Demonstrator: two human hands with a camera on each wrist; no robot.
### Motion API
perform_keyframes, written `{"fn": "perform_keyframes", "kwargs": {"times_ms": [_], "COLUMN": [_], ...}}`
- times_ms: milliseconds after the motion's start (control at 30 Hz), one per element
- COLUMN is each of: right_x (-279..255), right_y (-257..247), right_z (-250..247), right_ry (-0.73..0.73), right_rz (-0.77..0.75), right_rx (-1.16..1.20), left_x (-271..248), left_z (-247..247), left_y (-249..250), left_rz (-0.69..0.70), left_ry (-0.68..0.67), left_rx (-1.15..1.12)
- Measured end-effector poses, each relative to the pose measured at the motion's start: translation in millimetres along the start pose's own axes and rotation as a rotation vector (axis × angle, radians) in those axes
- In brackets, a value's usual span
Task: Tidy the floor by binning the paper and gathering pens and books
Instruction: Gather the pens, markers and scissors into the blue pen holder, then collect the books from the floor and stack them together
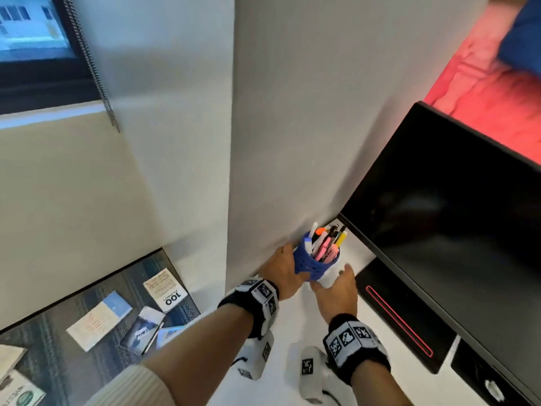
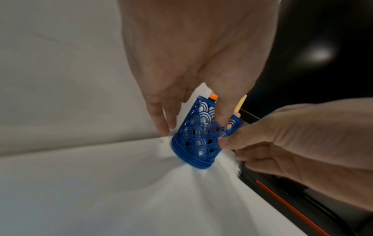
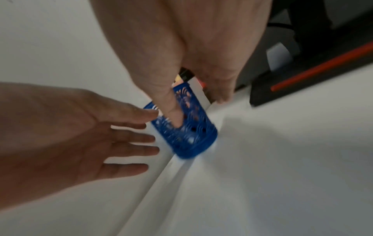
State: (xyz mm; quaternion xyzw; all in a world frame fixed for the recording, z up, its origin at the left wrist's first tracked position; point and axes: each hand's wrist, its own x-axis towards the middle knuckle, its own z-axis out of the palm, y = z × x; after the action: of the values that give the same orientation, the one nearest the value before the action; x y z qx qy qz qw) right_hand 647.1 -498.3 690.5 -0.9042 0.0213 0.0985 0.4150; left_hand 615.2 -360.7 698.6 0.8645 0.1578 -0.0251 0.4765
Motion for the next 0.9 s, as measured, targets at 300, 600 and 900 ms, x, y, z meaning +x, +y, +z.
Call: {"fn": "perform_keyframes", "kwargs": {"times_ms": [300,600,900], "right_x": [-155,-277,-234], "right_y": [-36,-82,114], "right_z": [86,278,565], "right_ry": [-0.010,-0.264,-0.899], "right_rz": [0.001,-0.515,-0.361], "right_rx": [0.036,-0.163,-0.727], "left_x": [-137,-266,-266], "left_z": [-92,-211,-104], "left_y": [-110,-355,-642], "left_rz": [-0.064,-0.409,-0.638], "left_ry": [-0.141,0.037,-0.104], "left_rx": [0.170,0.177,0.230]}}
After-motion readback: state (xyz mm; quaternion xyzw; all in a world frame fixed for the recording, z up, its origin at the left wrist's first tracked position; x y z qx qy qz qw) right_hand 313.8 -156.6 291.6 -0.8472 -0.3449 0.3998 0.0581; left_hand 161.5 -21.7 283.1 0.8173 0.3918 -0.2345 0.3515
